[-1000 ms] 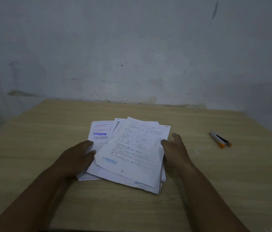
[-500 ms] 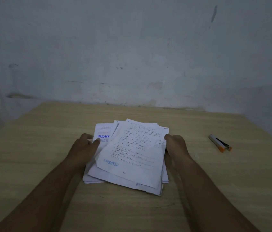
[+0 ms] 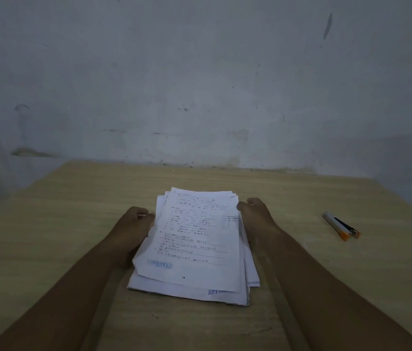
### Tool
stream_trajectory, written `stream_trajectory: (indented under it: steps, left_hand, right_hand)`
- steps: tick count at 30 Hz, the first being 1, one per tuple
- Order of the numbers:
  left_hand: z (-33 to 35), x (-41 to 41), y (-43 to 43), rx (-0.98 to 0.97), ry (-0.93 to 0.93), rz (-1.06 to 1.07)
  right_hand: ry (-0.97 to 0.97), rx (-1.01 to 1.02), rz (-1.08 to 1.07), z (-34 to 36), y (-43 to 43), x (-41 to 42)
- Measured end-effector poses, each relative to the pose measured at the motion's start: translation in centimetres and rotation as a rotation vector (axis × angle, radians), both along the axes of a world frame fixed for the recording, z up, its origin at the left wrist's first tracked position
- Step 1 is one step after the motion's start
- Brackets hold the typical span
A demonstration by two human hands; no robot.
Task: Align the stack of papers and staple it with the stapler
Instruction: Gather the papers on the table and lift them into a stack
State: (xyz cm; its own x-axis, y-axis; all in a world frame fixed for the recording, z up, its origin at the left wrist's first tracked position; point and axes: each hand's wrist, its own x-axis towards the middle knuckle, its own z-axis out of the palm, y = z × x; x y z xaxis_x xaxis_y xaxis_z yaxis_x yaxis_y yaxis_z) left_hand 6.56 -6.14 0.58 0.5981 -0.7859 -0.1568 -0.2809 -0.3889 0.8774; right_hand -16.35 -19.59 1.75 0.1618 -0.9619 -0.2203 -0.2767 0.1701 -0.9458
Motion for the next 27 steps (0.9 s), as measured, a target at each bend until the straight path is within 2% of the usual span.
stream_trajectory:
  steps: [3, 8, 11, 12, 15, 18, 23, 25, 27]
  left_hand:
    - [0.4, -0.2, -0.6, 0.050, 0.028, -0.100]
    - [0.7, -0.5, -1.2, 0.001, -0.085, 0.009]
    - [0.6, -1.3, -1.4, 0.017, 0.002, -0.088]
    - [0.5, -1.3, -1.6, 0.021, 0.019, -0.097]
    - [0.5, -0.9, -1.5, 0.008, 0.034, -0.010]
    - [0.2, -0.9, -0.9, -0.014, 0.162, -0.008]
    - [-2.8, -0.6, -0.7, -0.122, 0.251, -0.060]
    - [-4.8, 0.3, -0.5, -0.188, 0.390, -0.002]
    - [-3.6, -0.8, 0.8, -0.192, 0.508, 0.066]
  right_hand:
    - [-0.020, 0.038, 0.094, 0.4, -0.8, 0.6]
    - [-0.026, -0.002, 0.044, 0.4, -2.6, 1.0]
    - [-0.104, 0.027, 0.140, 0.3, -2.5, 1.5]
    - [-0.134, 0.045, 0.139, 0.3, -2.5, 1.6]
    - [-0.068, 0.014, 0.041, 0.5, -3.3, 1.7]
    - [-0.083, 0.006, -0.037, 0.6, -2.8, 1.6]
    - [-0.153, -0.088, 0.023, -1.4, 0.1, 0.8]
    - [-0.217, -0.104, -0.057, -2.0, 0.4, 0.1]
    - [-0.268, -0.098, -0.085, -2.5, 0.7, -0.7]
